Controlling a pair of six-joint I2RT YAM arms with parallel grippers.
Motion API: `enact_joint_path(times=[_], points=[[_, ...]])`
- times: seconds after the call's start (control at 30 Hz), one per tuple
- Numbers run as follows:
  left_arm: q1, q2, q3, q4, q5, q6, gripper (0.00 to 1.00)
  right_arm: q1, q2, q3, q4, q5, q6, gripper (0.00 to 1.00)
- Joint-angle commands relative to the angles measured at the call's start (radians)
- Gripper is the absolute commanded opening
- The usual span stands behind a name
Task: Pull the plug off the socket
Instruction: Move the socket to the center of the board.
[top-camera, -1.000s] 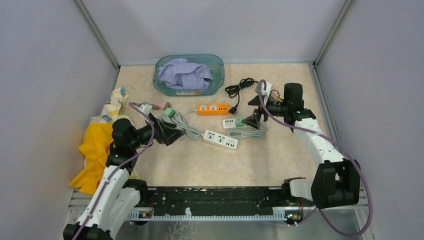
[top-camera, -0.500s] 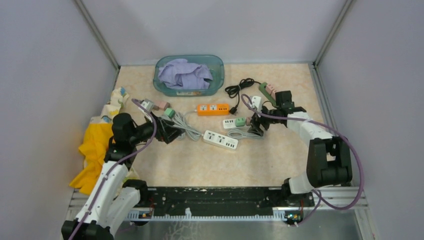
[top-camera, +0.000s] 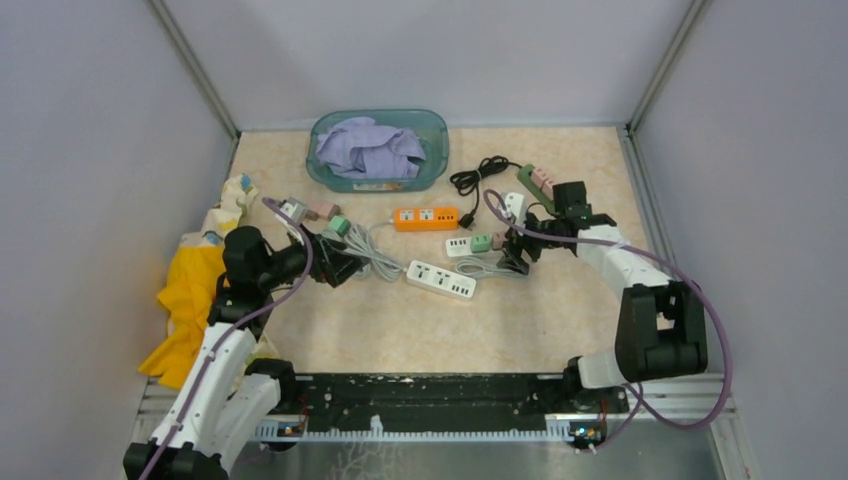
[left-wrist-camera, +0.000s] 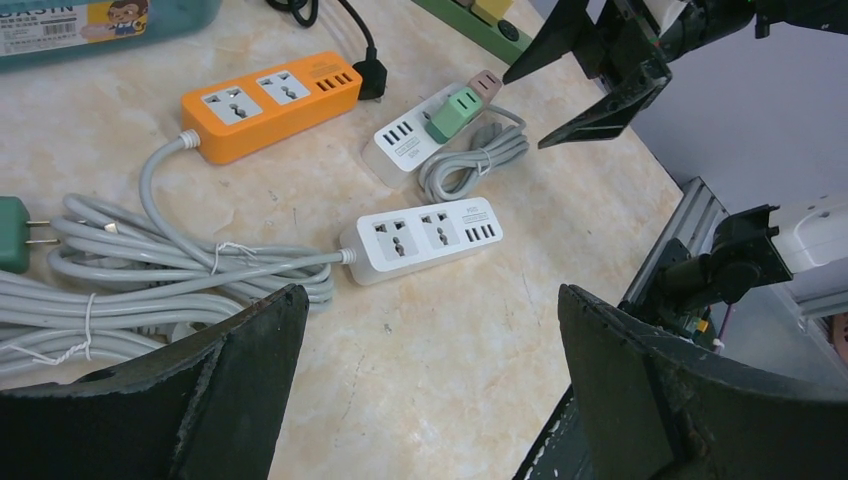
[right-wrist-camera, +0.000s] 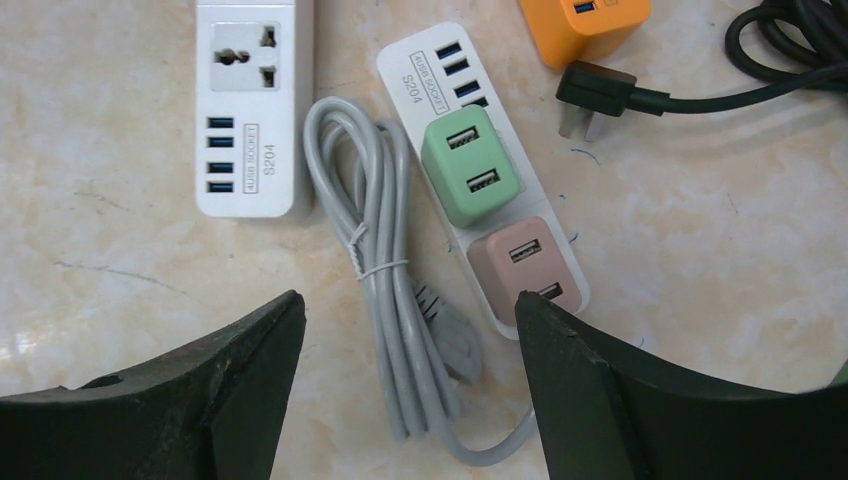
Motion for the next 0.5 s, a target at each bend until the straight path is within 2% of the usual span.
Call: enact_joint_path(times=[0.0,0.13,0.47], points=[[0.012,-0.011,0.029,0.008,0.009,0.013,1.0,-0.039,-0.088,0.049,-0.056,-0.168,0.004,0.78],[0.015,-0.015,0.027,0.01,0.01,0.012,1.0,-0.059,-0.084,0.049,-0.067,-0.159,-0.008,0.78],[0.021,-0.018,0.026,0.013,0.013,0.009,1.0,-0.061,-0.075,0.037,-0.118,0.015,-0.115,0.76]])
